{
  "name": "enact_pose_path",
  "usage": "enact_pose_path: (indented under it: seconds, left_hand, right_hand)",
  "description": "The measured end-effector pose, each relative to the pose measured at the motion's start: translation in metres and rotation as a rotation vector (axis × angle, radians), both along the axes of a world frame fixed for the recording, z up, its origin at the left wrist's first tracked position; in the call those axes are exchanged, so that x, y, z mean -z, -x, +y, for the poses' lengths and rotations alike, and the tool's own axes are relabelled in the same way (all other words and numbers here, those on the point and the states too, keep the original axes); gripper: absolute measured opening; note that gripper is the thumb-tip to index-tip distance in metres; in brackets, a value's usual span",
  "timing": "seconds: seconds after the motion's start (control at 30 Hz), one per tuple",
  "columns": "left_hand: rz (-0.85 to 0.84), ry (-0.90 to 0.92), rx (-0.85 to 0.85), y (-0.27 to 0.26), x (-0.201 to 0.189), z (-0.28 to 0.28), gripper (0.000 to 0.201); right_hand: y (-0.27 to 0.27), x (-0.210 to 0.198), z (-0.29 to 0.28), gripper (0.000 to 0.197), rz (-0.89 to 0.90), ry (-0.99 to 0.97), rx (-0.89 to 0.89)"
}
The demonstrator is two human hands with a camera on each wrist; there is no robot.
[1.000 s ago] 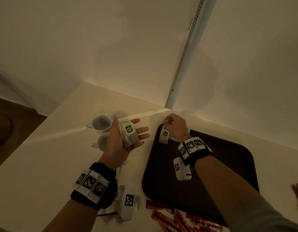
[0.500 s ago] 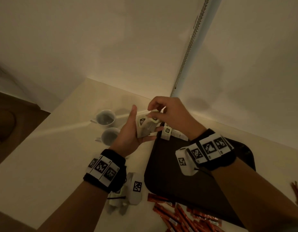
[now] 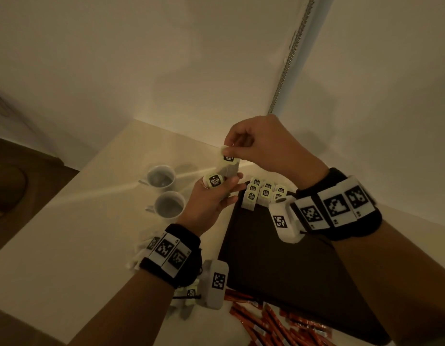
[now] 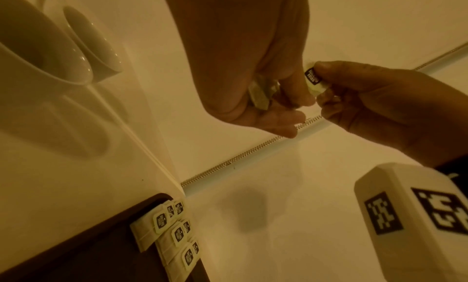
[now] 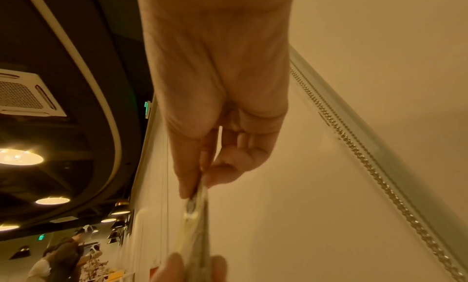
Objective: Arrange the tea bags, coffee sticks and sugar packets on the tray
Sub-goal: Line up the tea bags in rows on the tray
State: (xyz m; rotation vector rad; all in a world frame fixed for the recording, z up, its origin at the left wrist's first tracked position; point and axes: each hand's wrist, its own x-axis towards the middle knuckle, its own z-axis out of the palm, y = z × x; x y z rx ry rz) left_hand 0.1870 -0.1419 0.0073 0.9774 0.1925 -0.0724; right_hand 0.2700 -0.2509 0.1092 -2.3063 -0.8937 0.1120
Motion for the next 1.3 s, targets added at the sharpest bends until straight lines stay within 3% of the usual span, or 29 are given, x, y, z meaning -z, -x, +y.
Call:
enact_pose_path:
  seconds: [0.13,0.3,0.53,0.93,1.13,1.3]
  left_hand:
    - [-0.023,0.038,0.031,0.002,-0.004,-0.004,0.030]
    - [-0.037,0.146,0.060,0.003,-0.008,-0.005,0.021]
    - [-0.037,0.178,0.063,0.004,-0.016,-0.007,0.023]
    - [-0.056,0.247,-0.042,0.002,-0.019,-0.004,0.009]
    - [-0.094,0.197,-0.055,0.001,-0.018,-0.004,0.028]
    - [-0.080,0.164,-0.092,0.000,-0.015,-0.006,0.023]
  right_hand:
    - [0.003,-0.011,0.004,0.010,-0.055,0.143,-0.022]
    - [0.005,-0.016,0.004,0.013,-0.070,0.214,0.013]
    - [0.008,-0.017,0.002,0.011,-0.026,0.168,0.038]
    - [0.008,-0.019,-0.009,0.014,-0.010,0.068,0.040]
    - [0.007,-0.019,-0.015,0.012,0.002,-0.042,0.043]
    - [0.006,-0.021,-0.018,0.008,0.061,-0.091,0.056]
